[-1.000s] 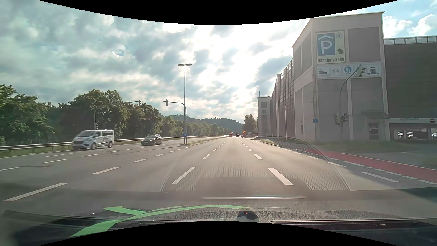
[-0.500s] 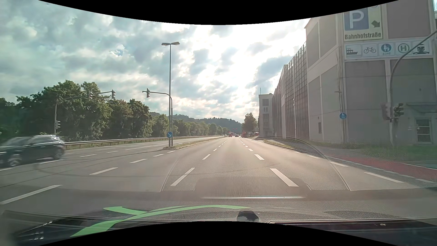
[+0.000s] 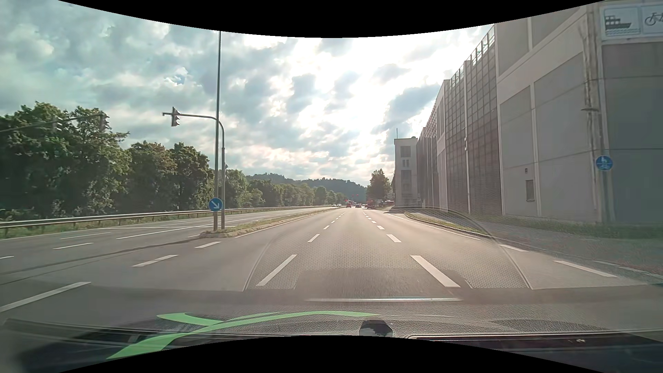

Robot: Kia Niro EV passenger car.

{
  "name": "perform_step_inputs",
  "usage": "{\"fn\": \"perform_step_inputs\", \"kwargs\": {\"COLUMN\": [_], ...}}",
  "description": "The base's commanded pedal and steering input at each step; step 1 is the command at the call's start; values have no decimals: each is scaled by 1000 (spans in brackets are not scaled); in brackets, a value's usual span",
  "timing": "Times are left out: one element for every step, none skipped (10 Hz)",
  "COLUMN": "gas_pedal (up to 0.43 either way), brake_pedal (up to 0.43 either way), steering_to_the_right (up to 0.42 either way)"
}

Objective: Follow the waypoints while adhering to traffic rules and regulations

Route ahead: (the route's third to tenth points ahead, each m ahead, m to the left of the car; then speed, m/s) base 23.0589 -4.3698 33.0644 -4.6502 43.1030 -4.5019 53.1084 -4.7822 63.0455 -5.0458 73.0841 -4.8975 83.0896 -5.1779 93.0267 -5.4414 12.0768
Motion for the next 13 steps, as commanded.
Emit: {"fn": "perform_step_inputs", "kwargs": {"gas_pedal": [87,87,87,87,87,79,79,47,0,0,0,0,0], "brake_pedal": [0,0,0,0,0,0,0,0,0,0,0,0,0], "steering_to_the_right": [4,4,4,4,4,4,4,2,0,0,0,0,0]}}
